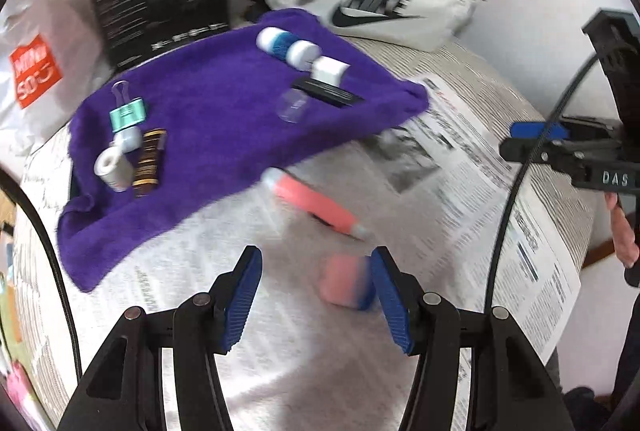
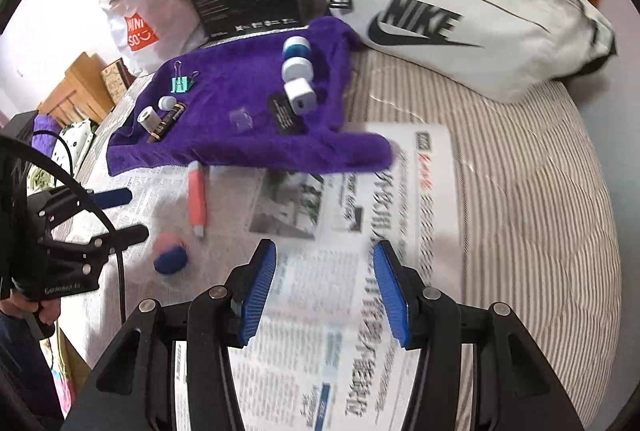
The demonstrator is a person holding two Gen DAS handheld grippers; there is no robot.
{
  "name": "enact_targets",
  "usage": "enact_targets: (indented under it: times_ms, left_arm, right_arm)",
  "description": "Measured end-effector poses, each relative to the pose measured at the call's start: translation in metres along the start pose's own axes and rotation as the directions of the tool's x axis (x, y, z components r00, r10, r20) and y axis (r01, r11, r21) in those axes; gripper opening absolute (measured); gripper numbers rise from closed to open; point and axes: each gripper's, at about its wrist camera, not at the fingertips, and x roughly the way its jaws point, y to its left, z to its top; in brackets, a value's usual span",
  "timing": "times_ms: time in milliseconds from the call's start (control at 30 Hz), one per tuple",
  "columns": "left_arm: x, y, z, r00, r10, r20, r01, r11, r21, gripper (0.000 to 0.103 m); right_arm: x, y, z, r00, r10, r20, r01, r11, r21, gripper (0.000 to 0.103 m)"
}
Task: Organize rigid objects
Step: 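Grasp the pink-and-blue round container with the left tool, then lift the pink container with the left tool while the right tool reaches the pink marker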
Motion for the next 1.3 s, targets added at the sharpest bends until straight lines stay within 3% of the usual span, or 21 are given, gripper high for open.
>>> enact_targets:
  times_ms: [167,300,533,767,967,1300]
  left_arm:
    - [0.012,-0.016,-0.006,0.999,-0.021,-0.038,0.023,0.999,0.044,0.055]
    - [0.025,-0.021,-0.011,0.998,0.012,-0.068,-0.006,0.997,0.082,0.055]
    - [0.034,-0.016,-0.016,0.998,-0.016,-0.068,0.021,0.997,0.075,0.054]
    - [0.036,-0.018,-0.014,0.998,-0.017,-0.066,0.023,0.996,0.092,0.036]
    - [0.032,-0.015,-0.016,0.998,-0.009,-0.064,0.015,0.995,0.096,0.036]
    - [0.013,0.050,-0.031,0.995,0.086,-0.057,-0.088,0.995,-0.050,0.036]
  right_arm:
    - [-0.007,-0.002,-0.013,1.000,-0.011,0.000,0.011,1.000,0.005,0.051]
    - [-0.009,-0.006,-0.021,1.000,-0.007,-0.006,0.007,1.000,0.022,0.051]
    - [-0.002,-0.005,-0.027,1.000,-0.006,-0.029,0.006,1.000,0.023,0.051]
    - [0.007,0.001,-0.029,0.999,0.001,-0.054,0.000,1.000,0.013,0.051]
    - [0.014,0.006,-0.029,0.997,0.006,-0.072,-0.005,1.000,0.008,0.051]
    - [0.038,0.054,-0.001,0.994,0.083,-0.072,-0.090,0.992,-0.091,0.051]
